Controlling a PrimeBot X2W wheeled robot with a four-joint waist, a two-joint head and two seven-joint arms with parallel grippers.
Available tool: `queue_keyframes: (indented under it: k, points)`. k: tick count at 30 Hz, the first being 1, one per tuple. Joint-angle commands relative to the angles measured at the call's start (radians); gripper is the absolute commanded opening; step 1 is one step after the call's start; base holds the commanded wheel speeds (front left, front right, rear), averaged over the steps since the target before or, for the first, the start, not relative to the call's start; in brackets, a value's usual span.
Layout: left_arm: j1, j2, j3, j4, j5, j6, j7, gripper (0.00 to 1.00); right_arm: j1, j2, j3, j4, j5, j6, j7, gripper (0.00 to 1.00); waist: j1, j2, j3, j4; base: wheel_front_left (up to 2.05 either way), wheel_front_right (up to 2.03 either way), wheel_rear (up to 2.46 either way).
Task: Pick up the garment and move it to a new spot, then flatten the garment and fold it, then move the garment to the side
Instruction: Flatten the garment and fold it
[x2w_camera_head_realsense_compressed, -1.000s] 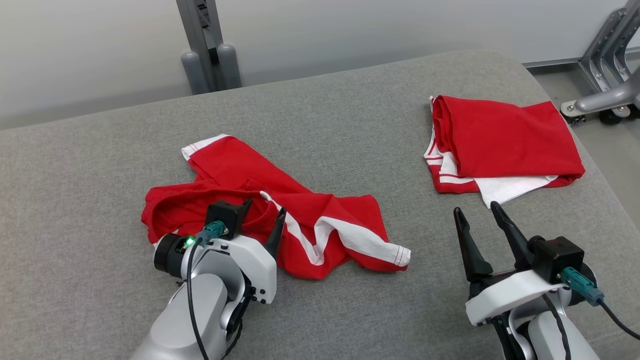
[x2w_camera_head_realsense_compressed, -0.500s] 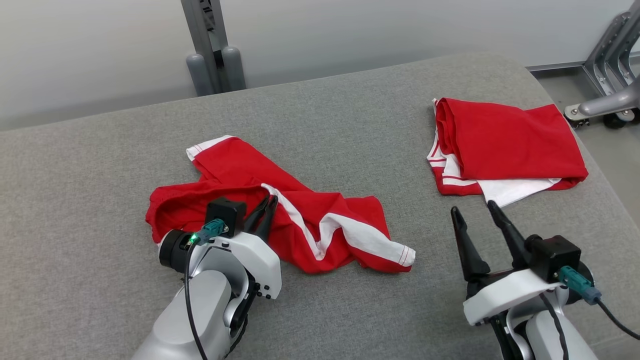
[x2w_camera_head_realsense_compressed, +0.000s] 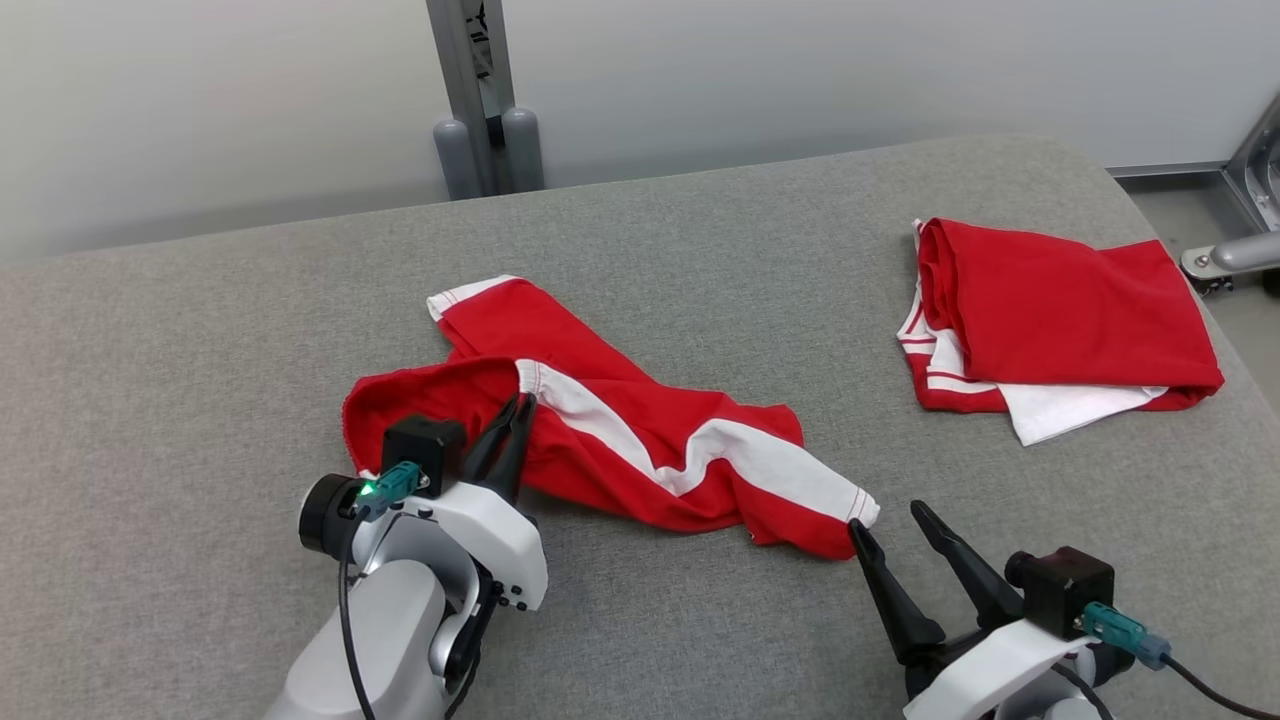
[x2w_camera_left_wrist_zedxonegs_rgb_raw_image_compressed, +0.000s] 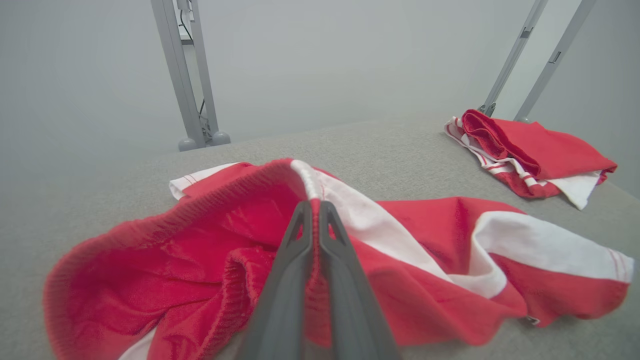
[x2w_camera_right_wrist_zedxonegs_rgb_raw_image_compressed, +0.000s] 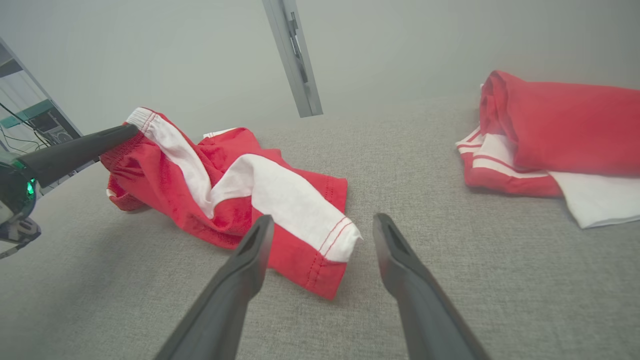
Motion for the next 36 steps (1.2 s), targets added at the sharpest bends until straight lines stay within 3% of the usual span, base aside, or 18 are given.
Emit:
queue_keyframes:
  k: [1,14,20,36]
  points:
    - [0.012,0.004,0.004,-0.008,-0.006,0.004,-0.007,0.0,0.005,-0.011,0.003,-0.001,0.006,0.0,-0.001,1.0,0.0,0.0,-0.001,0.005,0.0,0.0,0.0]
    - [0.026,0.021,-0.012,-0.033,-0.007,0.012,0.007,0.0,-0.082,-0.016,-0.02,0.127,0.063,0.0,-0.001,1.0,0.0,0.0,0.013,0.044,0.0,0.0,0.0]
    - [0.013,0.023,-0.022,-0.041,-0.004,0.014,0.016,0.0,-0.132,-0.022,0.008,0.224,0.095,0.0,-0.001,1.0,0.0,0.0,0.029,0.061,0.0,0.0,0.0]
    - [0.012,0.027,-0.035,-0.056,-0.016,0.022,0.023,0.0,-0.175,-0.02,0.081,0.32,0.09,0.0,-0.001,1.0,0.0,0.0,0.039,0.073,0.0,0.0,0.0]
